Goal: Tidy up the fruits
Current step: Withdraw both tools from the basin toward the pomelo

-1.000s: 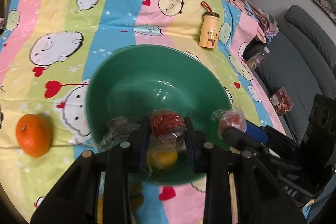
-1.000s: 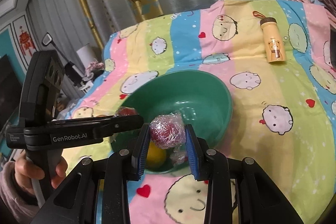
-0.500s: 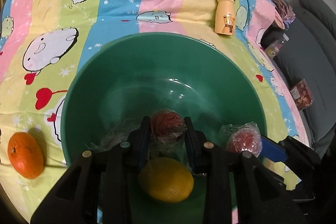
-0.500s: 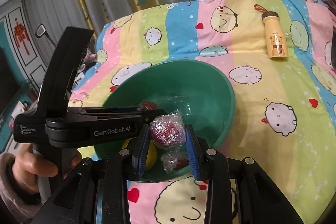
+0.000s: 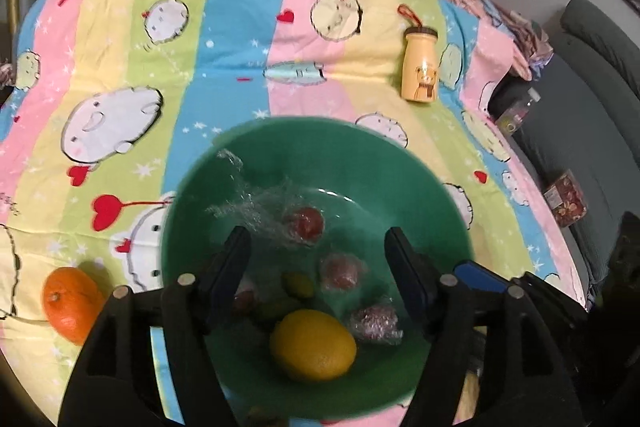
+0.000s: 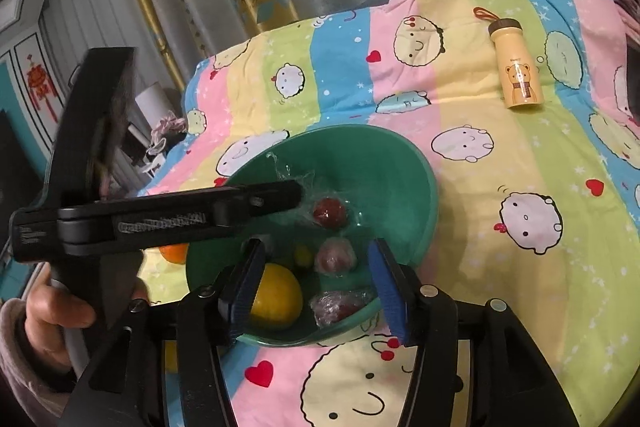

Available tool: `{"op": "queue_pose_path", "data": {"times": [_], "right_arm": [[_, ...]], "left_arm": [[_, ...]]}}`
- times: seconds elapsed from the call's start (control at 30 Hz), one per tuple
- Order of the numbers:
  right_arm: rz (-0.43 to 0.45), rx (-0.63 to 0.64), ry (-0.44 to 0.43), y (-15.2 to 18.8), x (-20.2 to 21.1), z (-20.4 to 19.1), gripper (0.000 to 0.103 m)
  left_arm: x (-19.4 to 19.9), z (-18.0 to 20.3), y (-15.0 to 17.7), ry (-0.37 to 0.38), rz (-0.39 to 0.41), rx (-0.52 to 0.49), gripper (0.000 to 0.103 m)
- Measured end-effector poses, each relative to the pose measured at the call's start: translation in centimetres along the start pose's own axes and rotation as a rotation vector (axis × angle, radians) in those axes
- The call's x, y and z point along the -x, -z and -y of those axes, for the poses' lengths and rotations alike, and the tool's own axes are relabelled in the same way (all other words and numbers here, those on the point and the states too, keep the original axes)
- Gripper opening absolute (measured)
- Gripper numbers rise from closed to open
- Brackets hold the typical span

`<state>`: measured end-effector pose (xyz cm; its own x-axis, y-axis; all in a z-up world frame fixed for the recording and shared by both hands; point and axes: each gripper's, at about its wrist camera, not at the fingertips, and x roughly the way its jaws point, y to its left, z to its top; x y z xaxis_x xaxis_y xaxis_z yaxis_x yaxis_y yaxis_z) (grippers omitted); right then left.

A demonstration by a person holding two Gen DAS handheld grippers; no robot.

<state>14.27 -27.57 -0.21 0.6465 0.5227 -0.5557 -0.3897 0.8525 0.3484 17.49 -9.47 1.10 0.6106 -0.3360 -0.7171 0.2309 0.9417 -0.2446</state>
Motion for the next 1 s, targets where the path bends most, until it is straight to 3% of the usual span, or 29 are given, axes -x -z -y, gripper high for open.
{"op": "queue_pose_path", "data": {"times": [0.23,0.37,0.77,1.0], "right_arm": [[0.033,-0.064,-0.056,0.2,1.6,0.7,0.055],[0.048,-0.074,-0.075,0.6,2.6,0.5,0.055],[0.008,0.051,-0.161,1.9,4.0,-4.0,0.055],[-0.072,0.098,-0.177,4.4,3.1,-6.3,0.055]], "left_arm": [[5.9,-3.0,1.1,-0.012,0.087,0.077,0.077],[8.6,-5.5,3.4,-0.038,0.102,0.138,0.078],[11.4,-8.8,13.3,-0.109,0.025,0.274,0.078],[12.1,-8.1,16.6,-0.133,-0.028,0.253,0.078]]}}
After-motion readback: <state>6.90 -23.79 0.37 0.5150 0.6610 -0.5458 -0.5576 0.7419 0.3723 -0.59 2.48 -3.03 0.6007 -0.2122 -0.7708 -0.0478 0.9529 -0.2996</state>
